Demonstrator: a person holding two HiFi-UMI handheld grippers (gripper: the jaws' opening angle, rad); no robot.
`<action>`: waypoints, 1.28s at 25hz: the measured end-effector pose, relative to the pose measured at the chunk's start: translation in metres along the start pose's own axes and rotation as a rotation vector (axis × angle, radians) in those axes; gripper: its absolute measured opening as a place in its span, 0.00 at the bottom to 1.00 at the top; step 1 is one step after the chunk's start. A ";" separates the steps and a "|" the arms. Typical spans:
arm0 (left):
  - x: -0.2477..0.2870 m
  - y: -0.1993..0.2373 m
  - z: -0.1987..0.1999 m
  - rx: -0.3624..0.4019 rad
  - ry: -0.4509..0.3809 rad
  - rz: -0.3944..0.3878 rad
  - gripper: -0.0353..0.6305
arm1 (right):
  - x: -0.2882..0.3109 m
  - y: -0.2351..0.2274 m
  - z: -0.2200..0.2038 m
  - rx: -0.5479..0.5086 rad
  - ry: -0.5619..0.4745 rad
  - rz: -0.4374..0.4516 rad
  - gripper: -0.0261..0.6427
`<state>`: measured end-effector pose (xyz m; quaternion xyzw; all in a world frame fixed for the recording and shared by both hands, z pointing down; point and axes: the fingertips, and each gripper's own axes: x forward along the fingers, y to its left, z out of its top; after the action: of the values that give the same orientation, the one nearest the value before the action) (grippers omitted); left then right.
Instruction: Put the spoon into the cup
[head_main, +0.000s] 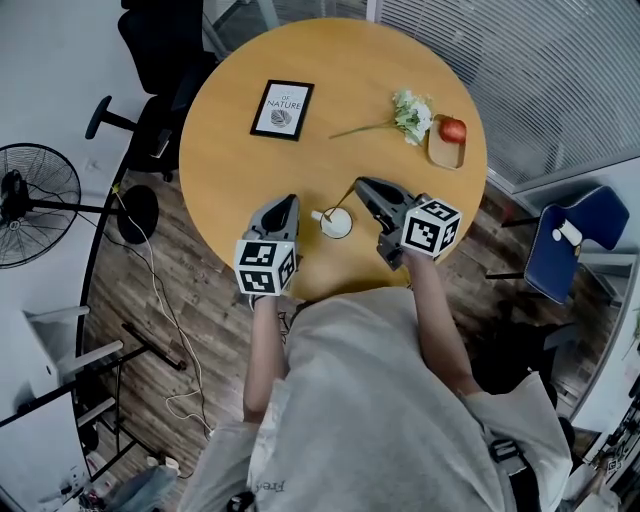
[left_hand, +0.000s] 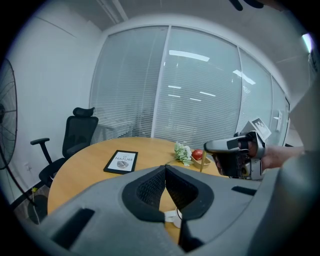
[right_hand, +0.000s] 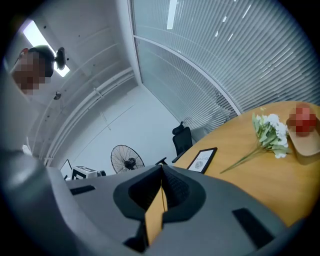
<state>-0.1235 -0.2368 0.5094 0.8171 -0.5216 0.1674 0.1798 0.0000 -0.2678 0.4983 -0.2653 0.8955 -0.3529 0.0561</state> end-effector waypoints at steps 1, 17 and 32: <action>0.000 -0.001 -0.002 -0.002 0.002 -0.002 0.07 | -0.001 -0.001 -0.002 0.004 0.002 -0.002 0.04; 0.000 -0.008 -0.012 -0.008 0.014 -0.009 0.07 | -0.003 -0.007 -0.023 0.051 0.047 0.014 0.04; 0.001 -0.003 -0.014 -0.012 0.019 -0.010 0.07 | 0.004 -0.013 -0.043 0.061 0.112 0.015 0.04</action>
<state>-0.1212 -0.2298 0.5218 0.8169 -0.5168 0.1713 0.1906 -0.0105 -0.2519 0.5395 -0.2367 0.8881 -0.3937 0.0166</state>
